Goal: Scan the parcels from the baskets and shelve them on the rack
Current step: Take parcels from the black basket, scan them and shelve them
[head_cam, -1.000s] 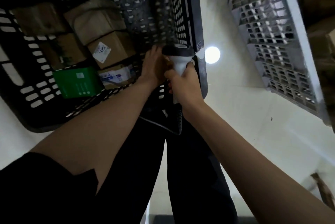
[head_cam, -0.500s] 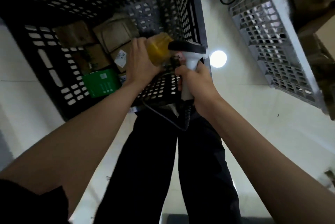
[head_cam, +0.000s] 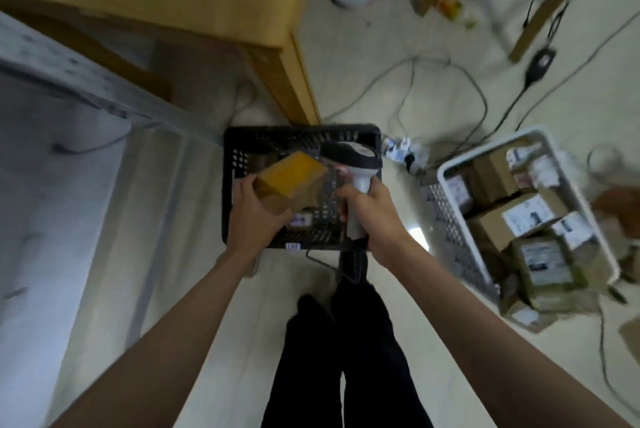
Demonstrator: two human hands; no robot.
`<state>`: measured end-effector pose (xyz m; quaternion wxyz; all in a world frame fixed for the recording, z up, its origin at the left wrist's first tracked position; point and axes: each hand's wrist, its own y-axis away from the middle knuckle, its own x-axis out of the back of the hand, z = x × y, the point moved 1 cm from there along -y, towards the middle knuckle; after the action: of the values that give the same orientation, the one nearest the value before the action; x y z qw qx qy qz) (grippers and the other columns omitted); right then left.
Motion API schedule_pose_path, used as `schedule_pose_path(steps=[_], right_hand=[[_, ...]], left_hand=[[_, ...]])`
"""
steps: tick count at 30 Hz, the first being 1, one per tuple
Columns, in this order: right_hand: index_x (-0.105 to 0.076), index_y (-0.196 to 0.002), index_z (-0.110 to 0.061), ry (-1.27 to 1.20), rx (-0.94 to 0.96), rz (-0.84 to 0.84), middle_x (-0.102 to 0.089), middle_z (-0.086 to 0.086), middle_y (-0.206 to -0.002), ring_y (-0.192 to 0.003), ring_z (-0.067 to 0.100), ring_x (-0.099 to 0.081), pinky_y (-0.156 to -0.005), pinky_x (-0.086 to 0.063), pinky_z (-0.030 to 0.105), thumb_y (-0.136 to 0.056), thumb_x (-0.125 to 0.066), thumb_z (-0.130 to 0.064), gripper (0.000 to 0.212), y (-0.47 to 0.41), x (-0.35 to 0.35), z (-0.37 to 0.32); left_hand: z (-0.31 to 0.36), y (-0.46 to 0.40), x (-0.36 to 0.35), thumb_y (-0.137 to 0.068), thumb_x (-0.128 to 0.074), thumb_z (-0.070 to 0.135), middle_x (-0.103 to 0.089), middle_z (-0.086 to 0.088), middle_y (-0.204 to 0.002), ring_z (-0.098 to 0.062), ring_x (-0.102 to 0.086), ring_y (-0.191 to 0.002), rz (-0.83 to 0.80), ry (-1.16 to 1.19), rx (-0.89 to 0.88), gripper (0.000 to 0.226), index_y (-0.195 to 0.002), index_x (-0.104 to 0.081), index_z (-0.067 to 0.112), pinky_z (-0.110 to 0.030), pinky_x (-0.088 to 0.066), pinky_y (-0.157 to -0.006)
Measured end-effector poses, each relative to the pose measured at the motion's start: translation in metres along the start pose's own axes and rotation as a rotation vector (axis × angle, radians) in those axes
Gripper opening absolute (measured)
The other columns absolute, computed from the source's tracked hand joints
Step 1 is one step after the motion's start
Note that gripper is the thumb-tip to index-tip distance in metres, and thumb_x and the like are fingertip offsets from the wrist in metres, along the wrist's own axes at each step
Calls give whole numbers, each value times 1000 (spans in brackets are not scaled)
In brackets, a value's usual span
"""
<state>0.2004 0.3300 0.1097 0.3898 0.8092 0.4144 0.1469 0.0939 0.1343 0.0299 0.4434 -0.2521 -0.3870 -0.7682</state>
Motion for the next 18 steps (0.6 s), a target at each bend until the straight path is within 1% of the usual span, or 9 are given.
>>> schedule_pose_path(steps=[4,6,7,9,11,13,15,16,18], right_hand=[[-61,-107,-10,11,42,-62,-61,9,-74,-65,22,-56,-66,-48,35,-94,-59,-7,14,59,-14,-39],[-64,-102,-6,25,69,-118,-65,12,-80,-72,25,-57,-71,-50,37,-92,-61,-6,10,84,-22,-49],[-66,-102,-6,33,81,-149,-67,11,-82,-73,25,-57,-70,-51,35,-92,-62,-5,10,97,-28,-52],[-66,-107,-6,54,109,-207,-70,10,-89,-74,20,-58,-66,-52,30,-95,-61,-5,14,121,-43,-54],[-66,-110,-8,119,137,-245,-69,15,-95,-79,22,-61,-67,-54,31,-97,-61,-7,14,144,-62,-51],[-66,-113,-12,213,176,-273,-70,19,-101,-87,29,-68,-75,-61,37,-97,-62,-12,16,169,-83,-45],[-65,-116,-18,293,238,-315,-71,18,-111,-102,33,-69,-90,-59,50,-97,-63,-16,19,195,-103,-40],[-64,-116,-22,321,277,-339,-71,14,-113,-105,31,-68,-95,-57,52,-98,-63,-17,19,210,-113,-38],[-63,-114,-30,340,353,-391,-71,4,-113,-108,23,-67,-99,-55,48,-97,-65,-21,19,241,-130,-36]], left_hand=[[23,52,45,-59,-92,46,-40,-1,-124,-8,-45,-96,115,62,-38,95,-131,-41,14,-24,-36,-64],[29,78,67,-57,-93,46,-38,2,-118,-9,-46,-94,175,116,-65,91,-126,-42,14,-24,-38,-64],[30,91,77,-57,-93,47,-38,4,-116,-9,-47,-93,203,139,-67,89,-122,-43,15,-24,-39,-65],[31,120,97,-54,-91,53,-38,8,-115,-7,-48,-93,257,185,-58,87,-119,-41,23,-23,-40,-64],[31,155,116,-51,-86,59,-39,15,-116,-2,-48,-94,302,245,-28,86,-118,-37,36,-21,-42,-65],[28,189,134,-51,-80,59,-41,17,-117,4,-47,-95,365,292,0,83,-117,-33,45,-21,-43,-68],[26,223,153,-52,-80,54,-42,19,-121,9,-46,-97,442,341,18,84,-120,-31,49,-19,-45,-74],[25,240,163,-53,-81,50,-41,22,-121,12,-46,-99,485,364,17,85,-120,-30,53,-18,-46,-75],[24,271,182,-56,-88,39,-39,25,-121,15,-47,-107,568,391,7,90,-119,-27,60,-17,-45,-77]])
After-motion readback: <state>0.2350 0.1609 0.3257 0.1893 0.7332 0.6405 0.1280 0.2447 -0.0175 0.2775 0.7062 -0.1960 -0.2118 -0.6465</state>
